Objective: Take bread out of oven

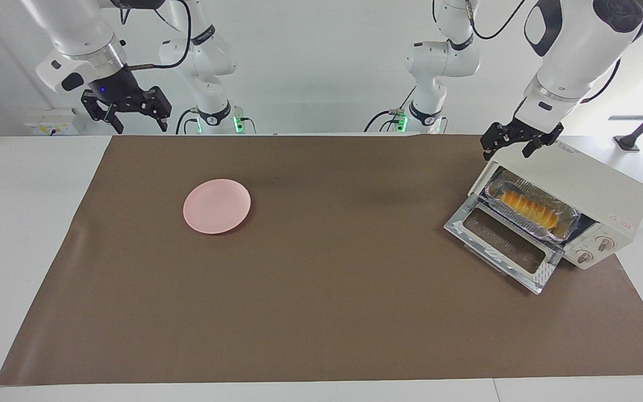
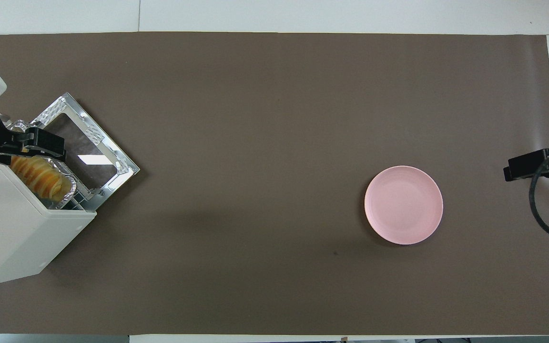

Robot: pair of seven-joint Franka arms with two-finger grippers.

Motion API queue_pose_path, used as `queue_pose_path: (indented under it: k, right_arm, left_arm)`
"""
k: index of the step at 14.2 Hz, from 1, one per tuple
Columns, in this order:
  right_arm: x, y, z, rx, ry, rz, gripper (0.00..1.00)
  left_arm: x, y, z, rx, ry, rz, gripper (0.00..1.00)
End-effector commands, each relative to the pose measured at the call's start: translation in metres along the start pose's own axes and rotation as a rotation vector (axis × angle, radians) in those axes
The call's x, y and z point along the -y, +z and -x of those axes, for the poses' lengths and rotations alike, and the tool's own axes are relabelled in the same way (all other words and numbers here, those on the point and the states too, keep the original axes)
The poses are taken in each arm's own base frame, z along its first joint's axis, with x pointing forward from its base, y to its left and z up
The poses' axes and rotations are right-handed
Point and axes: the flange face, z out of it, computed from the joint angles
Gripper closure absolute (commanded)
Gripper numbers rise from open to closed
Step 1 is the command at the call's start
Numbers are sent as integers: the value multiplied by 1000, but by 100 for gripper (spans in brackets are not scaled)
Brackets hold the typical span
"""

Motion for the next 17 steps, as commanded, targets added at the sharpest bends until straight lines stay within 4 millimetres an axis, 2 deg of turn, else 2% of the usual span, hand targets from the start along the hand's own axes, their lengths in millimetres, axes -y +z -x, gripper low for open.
queue_pose_path:
  k: [1,6,10,12,13,15,16,17]
  right_arm:
    - [-2,-2,7,6,-22,-13,0]
    - [-2,-2,6,5,-22,-13,0]
    - [-2,-2,7,6,-22,-13,0]
    - [-2,-2,7,6,-22,-13,0]
    - [-2,-2,7,6,-22,-13,0]
    - [-2,-2,7,6,-20,-13,0]
    - [-2,-2,6,5,-20,-13,0]
    - [-2,-2,6,5,-22,-13,0]
  left_arm:
    - [-1,1,-2,-10,9,13,0]
    - [-3,-5,-3,-42,12,13,0]
    - [7,-11,2,-48,-11,17,0]
    - [13,-11,-5,-81,-77,23,0]
    - [13,-8,-12,-95,-185,29,0]
    - [13,14,-36,-109,-372,30,0]
    - [22,20,-43,-113,-422,30,0]
    - [35,49,-60,-81,-510,-22,0]
